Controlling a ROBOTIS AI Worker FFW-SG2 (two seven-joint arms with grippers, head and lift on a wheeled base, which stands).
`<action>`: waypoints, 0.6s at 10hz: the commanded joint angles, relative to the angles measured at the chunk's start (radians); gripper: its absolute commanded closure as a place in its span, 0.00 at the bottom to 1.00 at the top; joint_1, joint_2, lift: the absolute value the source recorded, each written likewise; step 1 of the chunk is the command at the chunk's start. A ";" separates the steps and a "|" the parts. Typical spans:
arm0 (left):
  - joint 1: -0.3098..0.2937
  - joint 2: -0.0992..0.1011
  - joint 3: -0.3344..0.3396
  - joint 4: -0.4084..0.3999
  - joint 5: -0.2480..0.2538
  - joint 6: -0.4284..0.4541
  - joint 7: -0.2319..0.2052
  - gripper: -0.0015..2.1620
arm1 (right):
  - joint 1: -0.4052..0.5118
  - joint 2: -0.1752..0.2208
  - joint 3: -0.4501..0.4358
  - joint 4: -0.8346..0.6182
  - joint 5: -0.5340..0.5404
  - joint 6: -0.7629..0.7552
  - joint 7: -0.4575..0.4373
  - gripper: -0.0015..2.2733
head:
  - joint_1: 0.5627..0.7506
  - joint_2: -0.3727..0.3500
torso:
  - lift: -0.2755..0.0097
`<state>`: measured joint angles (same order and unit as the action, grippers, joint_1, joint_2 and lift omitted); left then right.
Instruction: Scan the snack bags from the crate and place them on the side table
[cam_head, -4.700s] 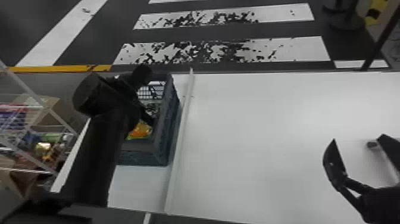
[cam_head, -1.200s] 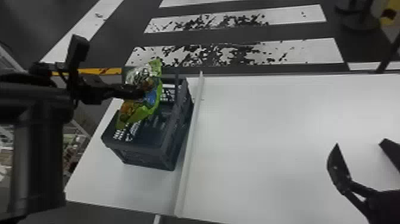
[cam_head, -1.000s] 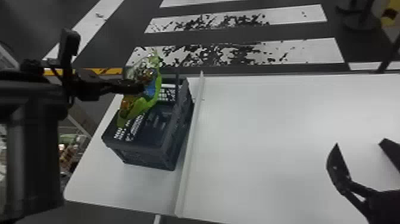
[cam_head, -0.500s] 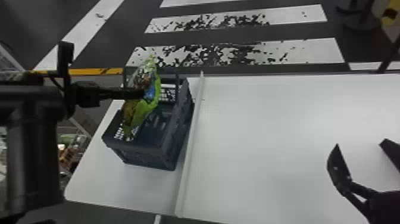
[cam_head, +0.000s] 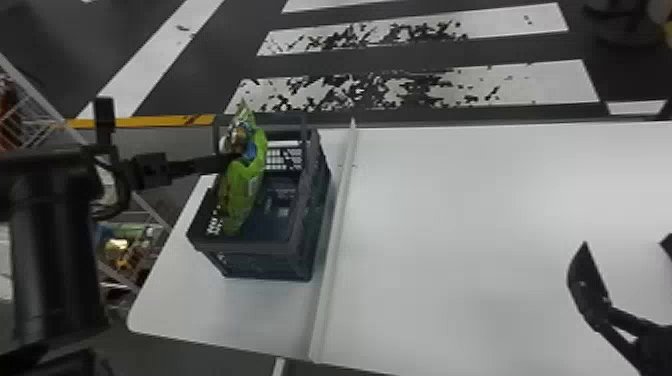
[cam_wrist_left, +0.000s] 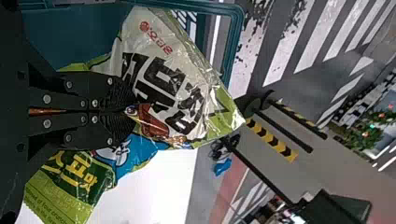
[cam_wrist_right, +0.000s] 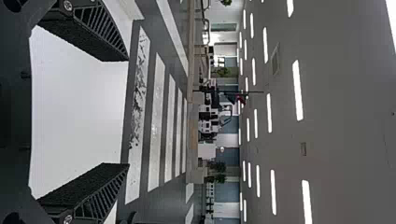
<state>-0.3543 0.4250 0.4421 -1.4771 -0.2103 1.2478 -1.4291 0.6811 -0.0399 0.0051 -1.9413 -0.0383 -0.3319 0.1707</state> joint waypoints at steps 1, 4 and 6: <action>-0.031 0.021 0.020 0.029 0.078 0.141 0.015 0.99 | 0.000 0.000 0.001 0.001 0.000 0.000 0.000 0.03 | 0.70 0.89 | 0.64; -0.075 0.038 0.032 0.129 0.127 0.221 0.058 0.99 | 0.003 0.000 0.006 0.004 0.000 0.000 0.001 0.03 | 0.70 0.90 | 0.64; -0.114 0.058 0.096 0.235 0.200 0.301 0.105 0.99 | 0.008 0.000 0.007 0.001 0.000 -0.003 0.001 0.03 | 0.70 0.91 | 0.64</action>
<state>-0.4518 0.4755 0.5092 -1.2807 -0.0304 1.5171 -1.3268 0.6875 -0.0398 0.0114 -1.9390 -0.0383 -0.3336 0.1720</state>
